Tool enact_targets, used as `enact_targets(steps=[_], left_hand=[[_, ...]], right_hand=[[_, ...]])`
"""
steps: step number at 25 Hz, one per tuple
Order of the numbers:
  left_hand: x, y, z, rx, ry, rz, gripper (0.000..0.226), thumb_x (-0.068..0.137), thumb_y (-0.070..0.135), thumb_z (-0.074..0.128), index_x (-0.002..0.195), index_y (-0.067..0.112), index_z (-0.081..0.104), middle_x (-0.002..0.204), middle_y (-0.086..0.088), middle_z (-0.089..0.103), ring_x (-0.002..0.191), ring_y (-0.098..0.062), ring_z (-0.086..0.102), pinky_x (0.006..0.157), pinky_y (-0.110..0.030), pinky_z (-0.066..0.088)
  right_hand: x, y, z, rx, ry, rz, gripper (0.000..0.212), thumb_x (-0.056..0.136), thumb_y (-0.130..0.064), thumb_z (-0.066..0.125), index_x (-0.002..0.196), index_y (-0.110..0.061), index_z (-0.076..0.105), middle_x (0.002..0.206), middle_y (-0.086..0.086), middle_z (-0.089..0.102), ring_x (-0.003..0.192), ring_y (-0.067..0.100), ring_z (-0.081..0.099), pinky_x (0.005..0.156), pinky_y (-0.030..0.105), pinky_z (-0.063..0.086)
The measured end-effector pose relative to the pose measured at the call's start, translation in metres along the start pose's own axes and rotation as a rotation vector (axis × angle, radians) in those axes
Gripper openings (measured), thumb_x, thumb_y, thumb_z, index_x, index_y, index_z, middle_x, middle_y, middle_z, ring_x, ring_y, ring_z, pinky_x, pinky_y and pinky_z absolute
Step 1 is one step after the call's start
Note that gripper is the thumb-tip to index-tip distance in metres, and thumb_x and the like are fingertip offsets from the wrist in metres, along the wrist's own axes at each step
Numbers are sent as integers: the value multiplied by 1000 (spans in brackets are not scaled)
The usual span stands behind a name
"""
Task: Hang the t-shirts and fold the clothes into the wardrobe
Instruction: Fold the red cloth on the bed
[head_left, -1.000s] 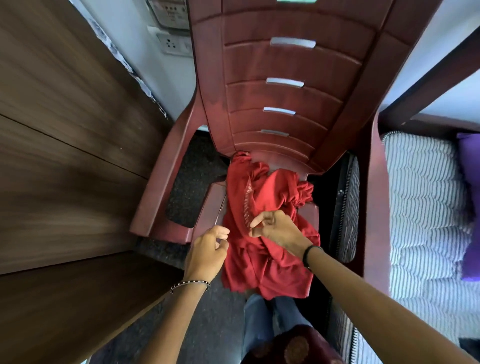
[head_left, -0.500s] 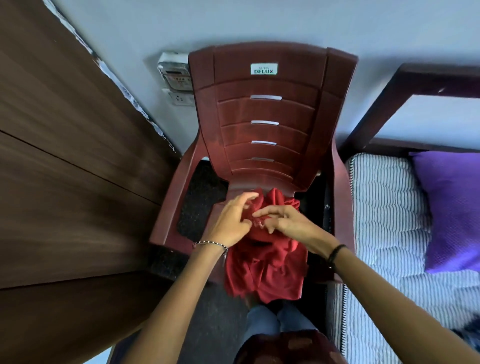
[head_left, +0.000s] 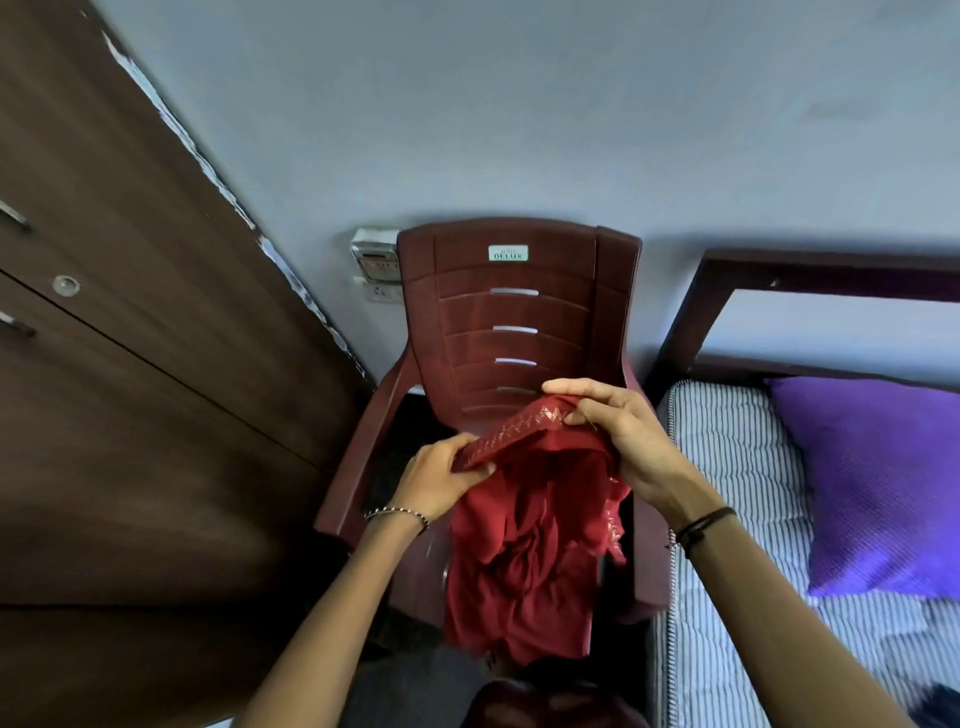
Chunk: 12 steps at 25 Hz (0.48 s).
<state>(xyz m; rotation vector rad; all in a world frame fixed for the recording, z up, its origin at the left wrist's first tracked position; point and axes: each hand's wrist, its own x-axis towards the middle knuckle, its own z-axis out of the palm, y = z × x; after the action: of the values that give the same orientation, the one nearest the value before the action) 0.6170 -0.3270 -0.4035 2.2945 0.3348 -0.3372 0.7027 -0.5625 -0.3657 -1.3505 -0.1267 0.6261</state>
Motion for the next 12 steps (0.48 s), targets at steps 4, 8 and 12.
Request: enact_targets(steps=[4, 8, 12], left_hand=[[-25, -16, -28, -121, -10, -108, 28, 77, 36, 83, 101, 27, 73, 92, 12, 76, 88, -2, 71, 88, -30, 57], [-48, -8, -54, -173, 128, -112, 30, 85, 51, 69, 80, 22, 75, 70, 19, 68, 71, 4, 63, 66, -17, 47], [-40, 27, -77, -243, 251, -12, 52, 75, 70, 66, 84, 19, 75, 70, -4, 66, 67, -8, 55, 65, -29, 40]], right_hand=[[5, -24, 1, 70, 73, -82, 39, 89, 14, 51, 112, -6, 76, 82, 3, 72, 73, 11, 63, 72, 13, 53], [18, -32, 8, -169, 30, -110, 33, 90, 10, 56, 102, -14, 77, 89, -2, 76, 81, 11, 67, 79, 19, 54], [29, -30, 26, -984, -132, 64, 36, 77, -46, 78, 111, -35, 71, 119, -14, 70, 120, 14, 58, 113, 44, 39]])
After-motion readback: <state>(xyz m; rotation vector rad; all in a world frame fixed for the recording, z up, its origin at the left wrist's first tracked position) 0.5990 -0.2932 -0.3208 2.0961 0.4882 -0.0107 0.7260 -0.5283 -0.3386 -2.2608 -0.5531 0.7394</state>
